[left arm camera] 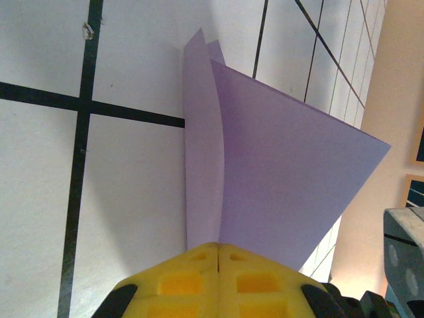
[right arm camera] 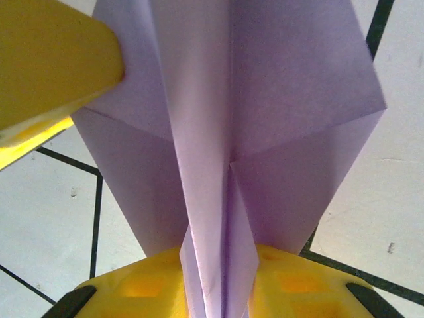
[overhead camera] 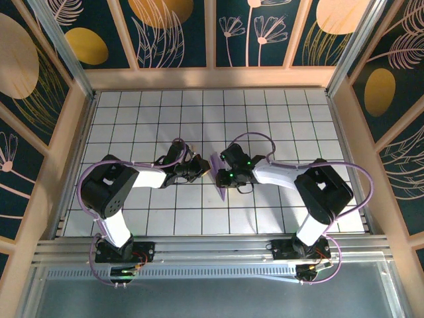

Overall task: Fold a paper plane with a square sheet of paper (fold left side to right side)
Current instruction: Pick up the paper plane at the center of the table.

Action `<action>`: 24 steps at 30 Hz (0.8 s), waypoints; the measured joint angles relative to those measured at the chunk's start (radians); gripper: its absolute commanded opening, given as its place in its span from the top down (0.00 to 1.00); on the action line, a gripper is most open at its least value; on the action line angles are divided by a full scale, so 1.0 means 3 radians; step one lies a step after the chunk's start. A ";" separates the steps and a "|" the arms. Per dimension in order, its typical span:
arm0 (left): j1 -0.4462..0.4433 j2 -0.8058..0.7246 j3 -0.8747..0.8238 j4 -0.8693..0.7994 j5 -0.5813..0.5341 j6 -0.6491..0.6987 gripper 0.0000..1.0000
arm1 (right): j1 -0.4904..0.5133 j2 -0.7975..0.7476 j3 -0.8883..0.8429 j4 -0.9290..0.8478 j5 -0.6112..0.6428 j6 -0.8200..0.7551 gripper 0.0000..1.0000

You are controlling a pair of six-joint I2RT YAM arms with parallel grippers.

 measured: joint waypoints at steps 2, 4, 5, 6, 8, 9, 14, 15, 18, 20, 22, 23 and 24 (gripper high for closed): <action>0.0000 0.0001 0.0000 0.0000 0.0000 0.0000 1.00 | 0.0027 0.0027 0.0001 -0.0004 0.0047 0.0010 0.75; 0.0000 0.0001 0.0000 0.0000 0.0000 0.0000 1.00 | 0.0048 0.0056 0.0008 -0.0024 0.0084 0.0019 0.75; 0.0000 0.0001 0.0000 0.0000 0.0000 0.0000 1.00 | 0.0060 0.0071 0.0010 -0.0031 0.0103 0.0022 0.76; 0.0000 0.0001 0.0000 0.0000 0.0000 0.0000 1.00 | 0.0070 0.0086 0.0017 -0.0039 0.0127 0.0023 0.76; 0.0000 0.0001 0.0000 0.0000 0.0000 0.0000 1.00 | 0.0088 0.0114 0.0033 -0.0051 0.0164 0.0024 0.77; 0.0000 0.0001 0.0000 0.0000 -0.0001 0.0000 1.00 | 0.0090 0.0120 0.0041 -0.0051 0.0172 0.0024 0.78; 0.0000 0.0000 0.0000 -0.0001 -0.0003 0.0003 0.93 | 0.0112 0.0139 0.0060 -0.0051 0.0201 0.0042 0.86; 0.0000 0.0000 0.0000 -0.0005 -0.0006 0.0005 0.90 | 0.0114 0.0140 0.0060 -0.0051 0.0209 0.0055 0.88; 0.0000 -0.0018 0.0000 -0.0050 -0.0047 0.0028 0.80 | 0.0114 0.0140 0.0069 -0.0057 0.0224 0.0078 0.95; -0.0001 -0.0088 -0.0001 -0.0117 -0.0109 0.0066 0.69 | 0.0114 0.0140 0.0106 -0.0094 0.0234 0.0095 0.99; -0.0003 -0.0226 0.0000 -0.0211 -0.0191 0.0113 0.61 | 0.0114 0.0140 0.0165 -0.0139 0.0253 0.0099 1.00; -0.0003 -0.0310 0.0000 -0.0261 -0.0239 0.0141 0.58 | 0.0113 0.0140 0.0196 -0.0163 0.0262 0.0098 1.00; -0.0003 -0.0413 0.0000 -0.0320 -0.0301 0.0178 0.56 | 0.0113 0.0139 0.0239 -0.0188 0.0282 0.0097 1.00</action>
